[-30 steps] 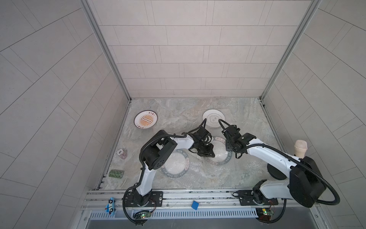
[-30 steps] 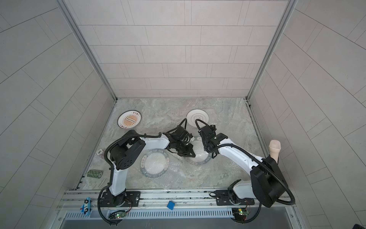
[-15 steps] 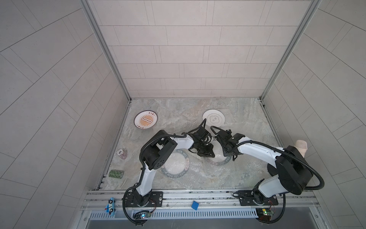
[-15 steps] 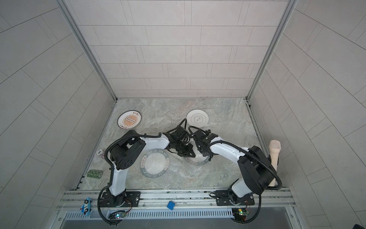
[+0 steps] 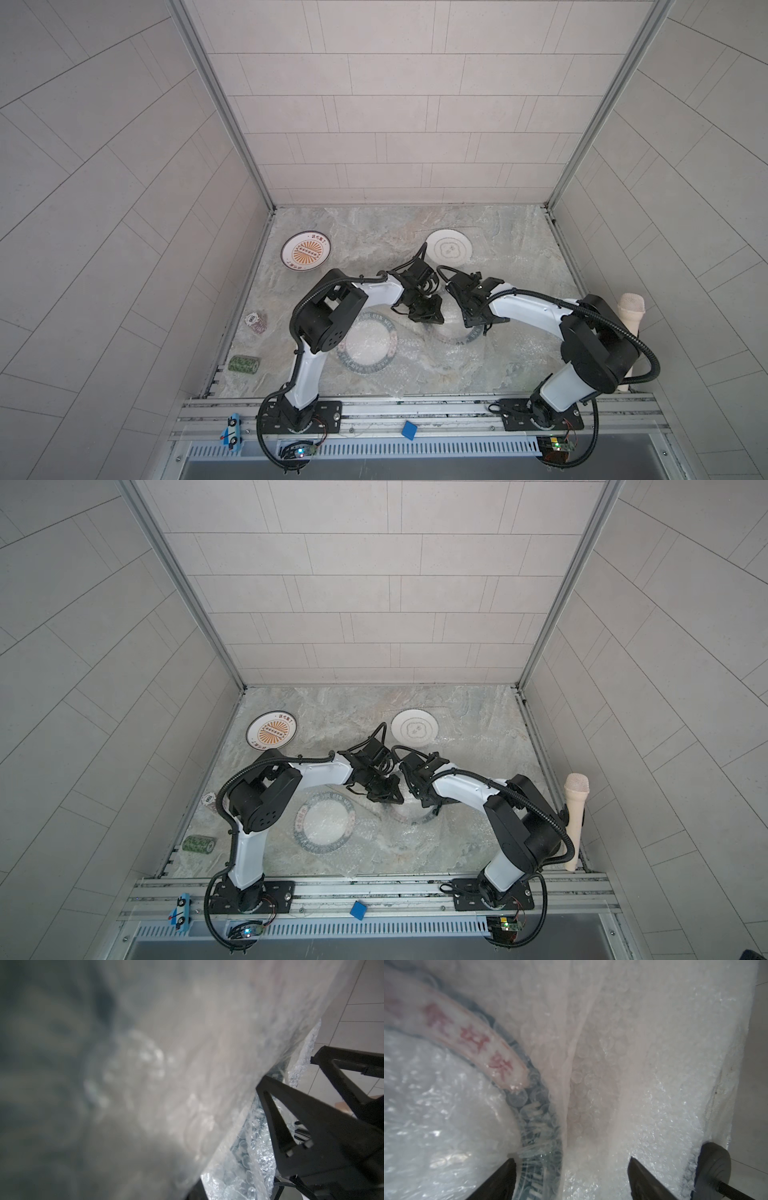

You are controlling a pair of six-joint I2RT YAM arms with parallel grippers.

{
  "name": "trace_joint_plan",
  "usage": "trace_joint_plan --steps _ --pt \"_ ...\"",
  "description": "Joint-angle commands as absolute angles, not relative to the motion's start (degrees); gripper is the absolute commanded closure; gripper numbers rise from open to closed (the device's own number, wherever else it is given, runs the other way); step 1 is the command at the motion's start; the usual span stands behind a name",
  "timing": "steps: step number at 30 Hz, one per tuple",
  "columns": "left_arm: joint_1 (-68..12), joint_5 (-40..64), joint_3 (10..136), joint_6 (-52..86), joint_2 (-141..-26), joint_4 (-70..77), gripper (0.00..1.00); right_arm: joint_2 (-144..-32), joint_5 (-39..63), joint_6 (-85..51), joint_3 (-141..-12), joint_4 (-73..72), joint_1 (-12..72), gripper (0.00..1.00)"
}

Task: Unpack dinner plates from bubble wrap
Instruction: Unwrap the bubble wrap at the center of the board.

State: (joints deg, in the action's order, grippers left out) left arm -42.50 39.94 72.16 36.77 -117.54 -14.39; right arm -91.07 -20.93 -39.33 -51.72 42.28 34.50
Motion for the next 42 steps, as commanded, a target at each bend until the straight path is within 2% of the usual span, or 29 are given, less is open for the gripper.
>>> trace_joint_plan --steps 1,9,16,21,25,30,42 --pt "-39.9 31.0 74.1 34.5 -121.9 -23.7 0.94 -91.1 -16.8 -39.1 -52.8 40.2 34.8 0.14" --pt "-36.6 32.2 80.8 33.5 -124.8 -24.8 0.94 -89.4 -5.1 -40.6 -52.1 33.2 34.9 0.23" --pt "-36.3 36.9 82.4 30.1 -116.7 -28.0 0.93 -84.5 -16.8 -37.8 -56.2 42.7 34.9 0.25" --pt "-40.5 37.0 81.3 30.3 -111.7 -30.2 0.91 -85.2 -16.5 -33.4 -57.5 44.4 33.9 0.28" --pt "-44.4 36.6 79.3 33.1 -113.4 -27.2 0.91 -87.3 -14.5 -30.6 -58.4 44.5 33.6 0.37" --pt "-45.2 36.4 77.3 37.4 -116.3 -21.1 0.91 -89.9 -12.5 -28.3 -59.1 44.3 33.8 0.44" --pt "-43.4 33.9 72.1 40.9 -117.8 -17.3 0.92 -97.1 -14.4 -27.2 -61.8 42.2 34.7 0.47"
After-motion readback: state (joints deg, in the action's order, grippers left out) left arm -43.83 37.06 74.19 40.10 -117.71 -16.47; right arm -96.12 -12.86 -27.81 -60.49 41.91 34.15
